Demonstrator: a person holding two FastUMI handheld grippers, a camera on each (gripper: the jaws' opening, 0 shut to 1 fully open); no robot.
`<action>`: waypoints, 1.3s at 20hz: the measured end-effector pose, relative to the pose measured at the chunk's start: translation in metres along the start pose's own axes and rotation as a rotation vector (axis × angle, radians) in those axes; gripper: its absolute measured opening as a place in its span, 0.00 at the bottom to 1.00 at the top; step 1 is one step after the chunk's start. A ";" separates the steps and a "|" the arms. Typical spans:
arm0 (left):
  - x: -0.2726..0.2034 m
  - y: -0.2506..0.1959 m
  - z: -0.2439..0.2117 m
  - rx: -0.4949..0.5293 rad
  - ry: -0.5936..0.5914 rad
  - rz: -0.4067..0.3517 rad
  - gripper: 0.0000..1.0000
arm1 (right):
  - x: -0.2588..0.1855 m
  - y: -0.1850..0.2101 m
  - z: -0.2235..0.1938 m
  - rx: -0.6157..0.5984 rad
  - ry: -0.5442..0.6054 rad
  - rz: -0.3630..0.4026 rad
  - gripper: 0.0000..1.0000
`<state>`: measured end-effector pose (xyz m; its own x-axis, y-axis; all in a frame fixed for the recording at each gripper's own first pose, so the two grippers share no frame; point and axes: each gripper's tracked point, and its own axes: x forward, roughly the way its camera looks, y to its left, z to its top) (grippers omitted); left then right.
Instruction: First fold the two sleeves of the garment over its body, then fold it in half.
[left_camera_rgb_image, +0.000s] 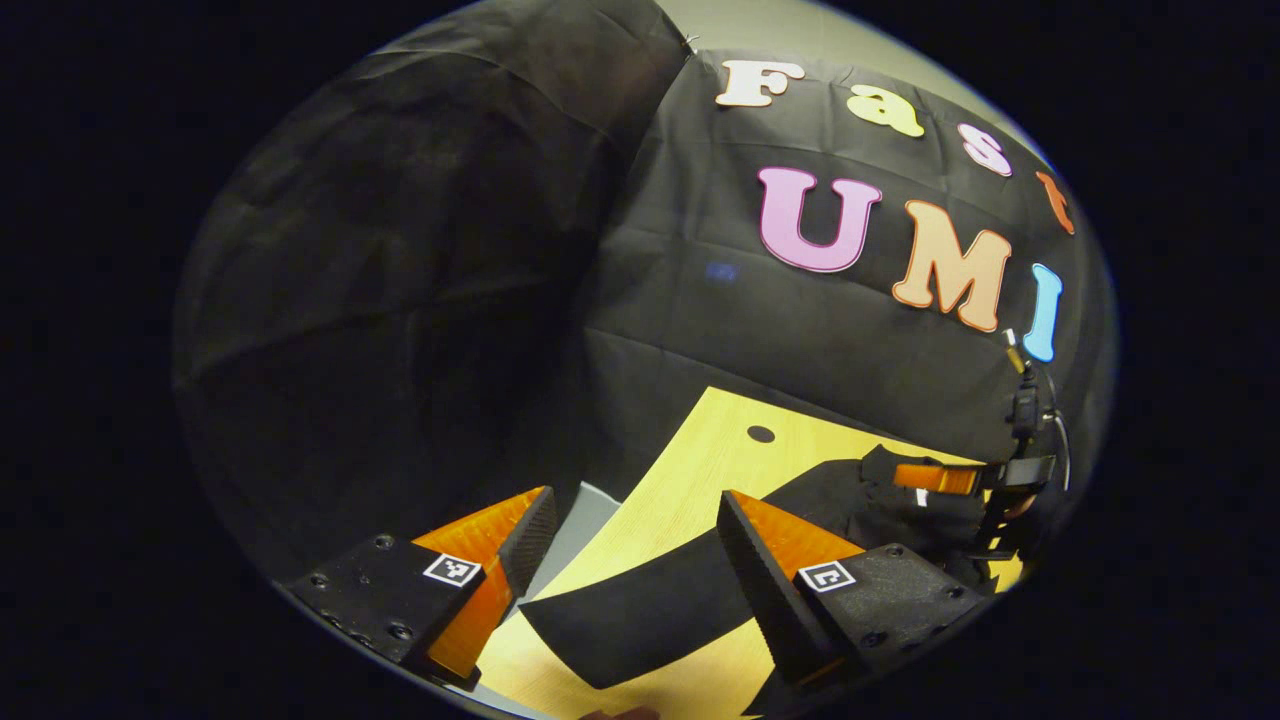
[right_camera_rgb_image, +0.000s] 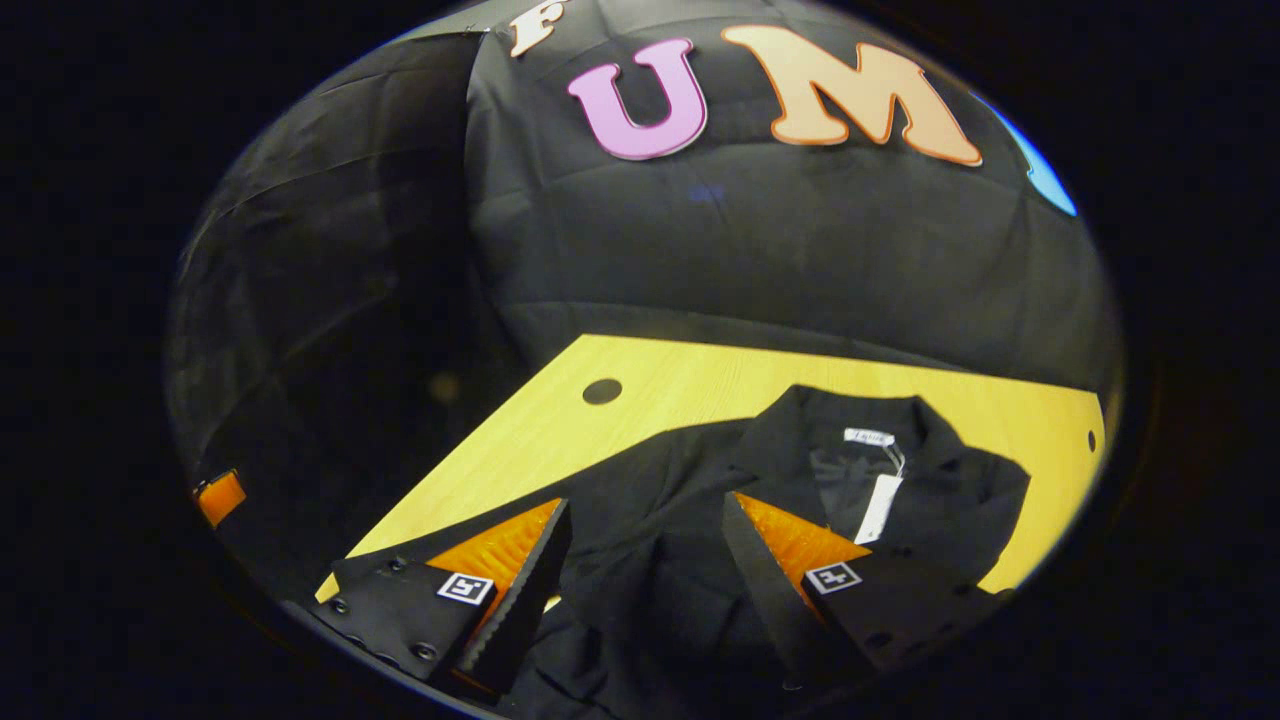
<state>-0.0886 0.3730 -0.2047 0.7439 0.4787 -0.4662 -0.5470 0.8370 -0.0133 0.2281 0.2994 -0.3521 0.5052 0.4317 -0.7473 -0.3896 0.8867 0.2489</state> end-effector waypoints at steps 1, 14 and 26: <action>0.006 0.003 -0.006 0.000 0.016 0.003 0.99 | -0.009 0.002 0.004 -0.002 -0.014 -0.006 0.97; 0.040 0.022 -0.149 0.010 0.466 0.043 0.97 | -0.064 -0.010 0.013 -0.067 -0.083 -0.083 0.98; 0.039 0.031 -0.182 0.112 0.537 0.066 0.88 | -0.105 -0.033 0.006 -0.047 -0.102 -0.101 0.98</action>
<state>-0.1459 0.3696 -0.3841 0.3933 0.3534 -0.8488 -0.5202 0.8467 0.1115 0.1928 0.2260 -0.2785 0.6186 0.3573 -0.6998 -0.3670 0.9189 0.1448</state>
